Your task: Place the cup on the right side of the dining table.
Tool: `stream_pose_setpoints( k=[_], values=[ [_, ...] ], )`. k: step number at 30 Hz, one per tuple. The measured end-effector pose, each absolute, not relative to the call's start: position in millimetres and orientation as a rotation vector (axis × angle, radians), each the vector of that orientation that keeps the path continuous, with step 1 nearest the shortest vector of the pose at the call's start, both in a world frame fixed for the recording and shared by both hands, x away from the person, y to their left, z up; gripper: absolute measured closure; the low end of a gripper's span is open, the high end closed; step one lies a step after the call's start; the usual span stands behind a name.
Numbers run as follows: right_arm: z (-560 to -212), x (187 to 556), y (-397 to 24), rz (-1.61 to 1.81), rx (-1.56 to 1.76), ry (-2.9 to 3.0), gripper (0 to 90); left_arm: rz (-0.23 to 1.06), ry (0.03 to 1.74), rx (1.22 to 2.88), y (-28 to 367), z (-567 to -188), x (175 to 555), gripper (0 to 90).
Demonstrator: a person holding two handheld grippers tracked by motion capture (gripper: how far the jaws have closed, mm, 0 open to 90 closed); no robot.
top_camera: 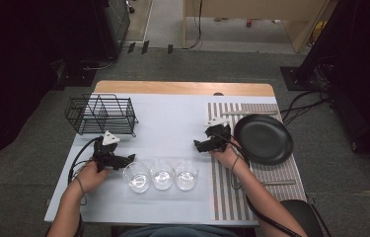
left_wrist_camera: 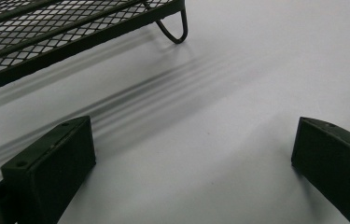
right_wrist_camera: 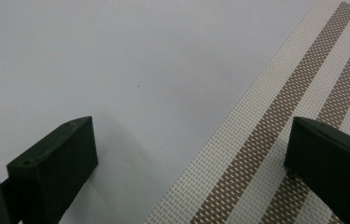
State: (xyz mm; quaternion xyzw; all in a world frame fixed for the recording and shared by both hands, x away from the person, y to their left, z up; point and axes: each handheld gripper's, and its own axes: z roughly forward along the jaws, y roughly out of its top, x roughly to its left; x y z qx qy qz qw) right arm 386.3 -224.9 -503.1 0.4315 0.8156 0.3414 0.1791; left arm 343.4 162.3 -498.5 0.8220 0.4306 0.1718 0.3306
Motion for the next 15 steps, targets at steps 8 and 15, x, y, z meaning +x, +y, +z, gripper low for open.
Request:
stream_pose_setpoints(
  k=[8,15],
  values=[
    [-503.3,386.2,-224.3,0.958,1.239,2.296,0.3,0.449,1.126,2.149,162.4,-498.5,343.4,0.0],
    [-503.3,386.5,-224.4,0.95,1.239,2.295,0.0,0.447,1.126,2.147,162.5,-498.6,343.5,0.0]
  ],
)
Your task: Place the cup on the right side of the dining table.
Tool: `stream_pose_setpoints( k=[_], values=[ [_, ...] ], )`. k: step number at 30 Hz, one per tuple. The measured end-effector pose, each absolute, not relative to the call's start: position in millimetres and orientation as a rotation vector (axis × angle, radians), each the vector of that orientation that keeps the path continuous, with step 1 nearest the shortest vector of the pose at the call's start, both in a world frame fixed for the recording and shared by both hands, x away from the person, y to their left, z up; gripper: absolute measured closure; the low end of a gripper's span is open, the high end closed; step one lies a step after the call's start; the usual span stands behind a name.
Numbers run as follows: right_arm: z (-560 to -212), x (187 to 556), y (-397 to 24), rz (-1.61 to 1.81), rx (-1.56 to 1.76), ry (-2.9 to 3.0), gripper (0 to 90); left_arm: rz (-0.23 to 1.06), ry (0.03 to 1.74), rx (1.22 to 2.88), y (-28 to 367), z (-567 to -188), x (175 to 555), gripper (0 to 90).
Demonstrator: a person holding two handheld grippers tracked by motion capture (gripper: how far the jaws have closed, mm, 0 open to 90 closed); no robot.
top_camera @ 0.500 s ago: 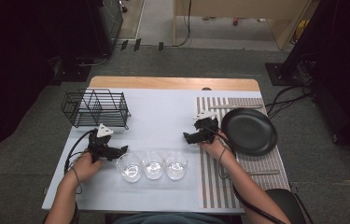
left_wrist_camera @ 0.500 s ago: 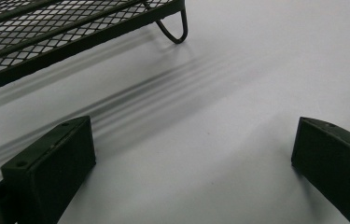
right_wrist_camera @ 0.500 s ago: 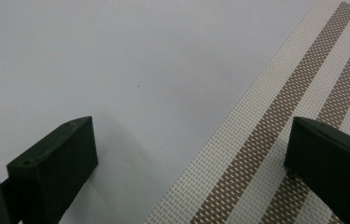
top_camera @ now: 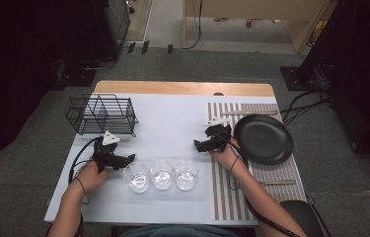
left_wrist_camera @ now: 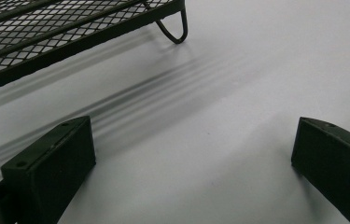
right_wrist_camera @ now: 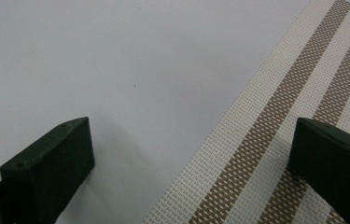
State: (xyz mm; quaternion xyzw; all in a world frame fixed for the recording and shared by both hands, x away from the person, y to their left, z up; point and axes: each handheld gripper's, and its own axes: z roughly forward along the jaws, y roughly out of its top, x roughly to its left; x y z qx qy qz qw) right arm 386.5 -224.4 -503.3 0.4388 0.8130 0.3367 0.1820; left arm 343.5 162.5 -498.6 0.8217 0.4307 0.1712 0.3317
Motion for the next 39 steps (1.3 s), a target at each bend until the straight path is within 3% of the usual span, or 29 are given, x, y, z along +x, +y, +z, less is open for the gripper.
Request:
stream_pose_setpoints(
  k=[24,27,28,39],
  values=[
    [-499.9,387.3,-221.0,0.913,1.289,2.298,0.9,0.447,1.126,2.147,162.5,-498.7,343.5,0.0],
    [-498.5,387.7,-220.5,0.911,1.285,2.312,4.0,0.448,1.125,2.147,162.5,-498.7,343.5,0.0],
    [-496.4,387.5,-219.7,0.911,1.275,2.318,8.9,0.447,1.125,2.147,162.5,-498.7,343.5,0.0],
    [-492.5,386.9,-218.9,0.906,1.265,2.359,13.9,0.449,1.125,2.147,162.5,-498.7,343.4,0.0]
  ],
)
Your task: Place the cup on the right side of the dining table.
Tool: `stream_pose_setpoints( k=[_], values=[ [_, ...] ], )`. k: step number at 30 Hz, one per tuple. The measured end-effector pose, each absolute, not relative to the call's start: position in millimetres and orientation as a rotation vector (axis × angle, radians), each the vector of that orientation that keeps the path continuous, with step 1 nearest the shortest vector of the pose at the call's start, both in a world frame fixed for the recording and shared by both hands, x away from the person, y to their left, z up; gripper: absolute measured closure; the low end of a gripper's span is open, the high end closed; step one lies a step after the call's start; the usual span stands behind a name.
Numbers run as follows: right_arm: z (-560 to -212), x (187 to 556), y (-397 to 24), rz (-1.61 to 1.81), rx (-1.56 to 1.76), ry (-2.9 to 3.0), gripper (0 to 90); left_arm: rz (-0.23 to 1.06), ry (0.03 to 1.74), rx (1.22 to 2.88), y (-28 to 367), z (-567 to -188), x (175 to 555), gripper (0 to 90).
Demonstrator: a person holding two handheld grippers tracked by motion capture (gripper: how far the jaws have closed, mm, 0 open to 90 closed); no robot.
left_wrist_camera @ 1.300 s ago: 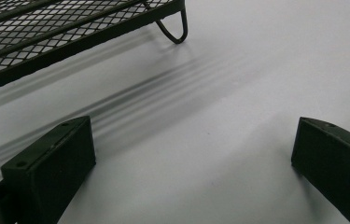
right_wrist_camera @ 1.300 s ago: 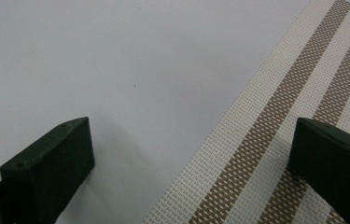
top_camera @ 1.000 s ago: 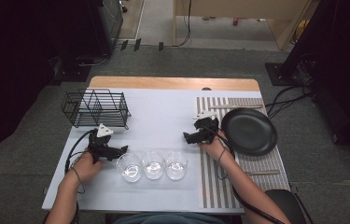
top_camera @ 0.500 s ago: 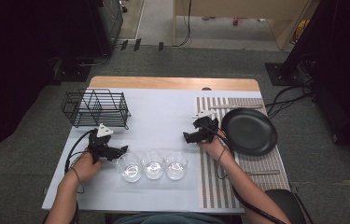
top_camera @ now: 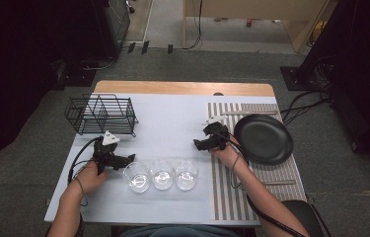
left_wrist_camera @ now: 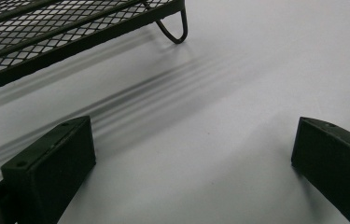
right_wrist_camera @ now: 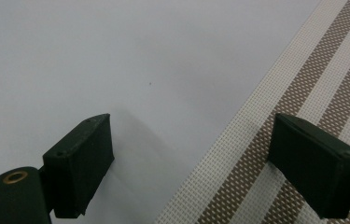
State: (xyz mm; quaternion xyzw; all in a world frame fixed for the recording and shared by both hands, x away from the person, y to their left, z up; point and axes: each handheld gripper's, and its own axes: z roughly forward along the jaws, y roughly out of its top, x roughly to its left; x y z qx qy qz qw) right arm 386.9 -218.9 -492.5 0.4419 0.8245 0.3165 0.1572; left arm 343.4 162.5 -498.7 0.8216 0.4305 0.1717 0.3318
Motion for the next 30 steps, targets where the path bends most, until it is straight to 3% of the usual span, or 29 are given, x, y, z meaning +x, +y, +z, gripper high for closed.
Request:
stream_pose_setpoints(
  k=[30],
  values=[
    [-486.3,379.9,-224.9,0.912,1.254,2.393,14.2,0.445,1.125,2.149,162.6,-498.5,343.7,0.0]
  ],
)
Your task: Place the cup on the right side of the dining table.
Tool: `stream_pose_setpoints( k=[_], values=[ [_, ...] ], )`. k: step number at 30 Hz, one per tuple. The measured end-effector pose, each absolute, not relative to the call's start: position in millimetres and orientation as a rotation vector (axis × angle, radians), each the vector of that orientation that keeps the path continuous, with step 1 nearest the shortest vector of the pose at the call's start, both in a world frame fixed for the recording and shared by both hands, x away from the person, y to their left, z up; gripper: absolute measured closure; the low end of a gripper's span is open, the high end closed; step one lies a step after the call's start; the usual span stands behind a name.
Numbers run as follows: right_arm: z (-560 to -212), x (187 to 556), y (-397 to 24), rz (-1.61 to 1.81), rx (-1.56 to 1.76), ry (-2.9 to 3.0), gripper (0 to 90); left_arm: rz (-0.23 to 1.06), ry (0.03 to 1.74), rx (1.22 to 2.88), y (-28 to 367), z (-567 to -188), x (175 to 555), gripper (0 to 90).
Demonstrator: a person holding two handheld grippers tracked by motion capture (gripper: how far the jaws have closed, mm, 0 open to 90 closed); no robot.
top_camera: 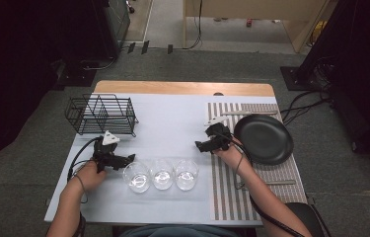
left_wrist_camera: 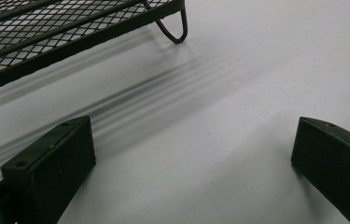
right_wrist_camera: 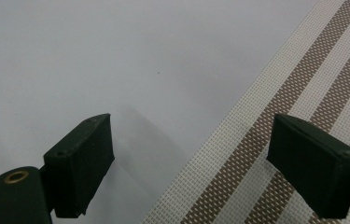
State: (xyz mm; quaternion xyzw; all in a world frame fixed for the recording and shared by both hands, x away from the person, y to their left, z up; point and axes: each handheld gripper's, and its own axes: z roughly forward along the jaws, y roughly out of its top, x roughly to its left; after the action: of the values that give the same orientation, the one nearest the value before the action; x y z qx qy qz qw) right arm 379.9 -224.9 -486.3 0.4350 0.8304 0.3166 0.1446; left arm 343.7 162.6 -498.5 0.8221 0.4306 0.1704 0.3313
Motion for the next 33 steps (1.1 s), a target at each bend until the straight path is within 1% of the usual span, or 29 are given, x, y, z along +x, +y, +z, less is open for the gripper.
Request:
stream_pose_setpoints(
  k=[24,33],
  values=[
    [-482.7,369.8,-221.7,1.011,1.273,2.428,15.0,0.443,1.122,2.152,162.8,-498.5,343.8,0.0],
    [-480.4,367.9,-223.0,0.994,1.276,2.428,15.7,0.443,1.121,2.153,162.8,-498.5,344.0,0.0]
  ],
)
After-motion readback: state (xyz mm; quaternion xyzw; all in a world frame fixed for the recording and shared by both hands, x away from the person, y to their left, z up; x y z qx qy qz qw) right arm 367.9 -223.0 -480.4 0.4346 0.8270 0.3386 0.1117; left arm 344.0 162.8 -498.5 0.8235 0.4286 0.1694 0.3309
